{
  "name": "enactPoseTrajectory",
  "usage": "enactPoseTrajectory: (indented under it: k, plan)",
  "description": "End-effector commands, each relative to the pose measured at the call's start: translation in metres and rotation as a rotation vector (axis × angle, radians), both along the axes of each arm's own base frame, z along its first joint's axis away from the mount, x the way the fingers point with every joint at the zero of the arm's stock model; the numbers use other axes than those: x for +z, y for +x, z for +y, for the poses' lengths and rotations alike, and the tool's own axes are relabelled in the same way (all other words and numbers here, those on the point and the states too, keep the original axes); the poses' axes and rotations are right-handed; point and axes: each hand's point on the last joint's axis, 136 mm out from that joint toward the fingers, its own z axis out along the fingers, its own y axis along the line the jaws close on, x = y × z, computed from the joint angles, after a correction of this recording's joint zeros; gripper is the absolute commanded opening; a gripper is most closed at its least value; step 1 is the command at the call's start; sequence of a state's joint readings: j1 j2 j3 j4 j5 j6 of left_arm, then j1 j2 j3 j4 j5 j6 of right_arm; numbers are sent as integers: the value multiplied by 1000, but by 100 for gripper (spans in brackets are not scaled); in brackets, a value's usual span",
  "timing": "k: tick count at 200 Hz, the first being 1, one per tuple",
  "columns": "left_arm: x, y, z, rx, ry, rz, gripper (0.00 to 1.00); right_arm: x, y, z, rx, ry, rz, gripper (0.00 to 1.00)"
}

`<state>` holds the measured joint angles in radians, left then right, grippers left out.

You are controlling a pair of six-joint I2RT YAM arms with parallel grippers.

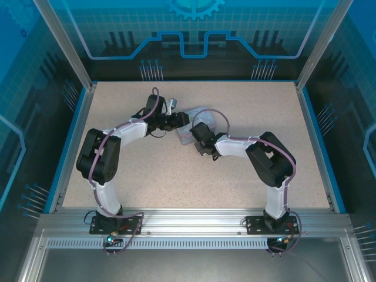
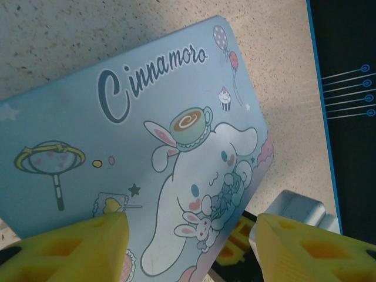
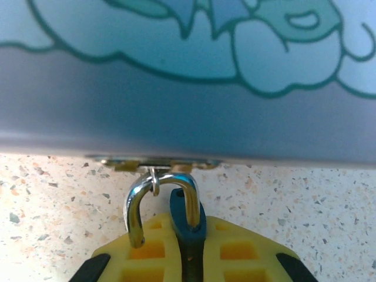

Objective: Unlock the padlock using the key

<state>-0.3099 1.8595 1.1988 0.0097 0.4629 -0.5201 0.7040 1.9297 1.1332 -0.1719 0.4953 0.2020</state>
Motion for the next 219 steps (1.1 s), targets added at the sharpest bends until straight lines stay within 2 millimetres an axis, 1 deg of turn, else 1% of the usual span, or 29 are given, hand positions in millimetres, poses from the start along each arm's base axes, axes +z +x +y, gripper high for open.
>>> enactPoseTrajectory:
  k: [1,28,41,48,67,88,103,116,121,127,129,135,150,158,171,192,219]
  plan:
    - [-17,-12,5,21,32,49,60,2,-4,-6,-7,5,10,11]
    - [-18,-13,5,34,23,51,60,4,-8,4,40,57,22,14]
    - [-18,-14,5,39,20,54,60,4,-12,8,60,82,34,18]
    - [-17,-13,5,40,18,51,60,4,-15,11,82,100,45,23]
    - [-14,-13,4,39,14,45,60,7,-27,20,139,158,65,41]
    - [-11,-12,4,41,14,42,60,17,-39,17,160,205,59,57]
    - [-9,-12,4,42,12,36,60,28,-45,13,170,248,59,64]
    - [-6,-13,3,41,10,33,60,37,-48,9,175,308,67,68]
    - [-5,-13,4,41,10,32,60,40,-50,8,183,344,78,69]
    - [-5,-14,3,40,9,33,60,47,-46,6,175,390,74,69]
    - [-5,-14,3,40,9,33,60,42,-51,4,174,400,92,69]
    - [-4,-14,3,42,9,32,60,42,-52,2,173,448,110,68]
    - [-4,-16,3,41,7,31,60,47,-48,0,164,573,134,64]
    - [-3,-17,1,39,4,32,60,46,-46,-1,155,612,144,62]
    - [-4,-19,0,37,2,33,60,43,-41,-4,137,631,147,60]
    - [-5,-20,-2,33,-2,36,60,35,-33,-6,105,642,168,54]
    - [-4,-20,-3,32,-9,35,60,27,-23,-3,61,715,196,51]
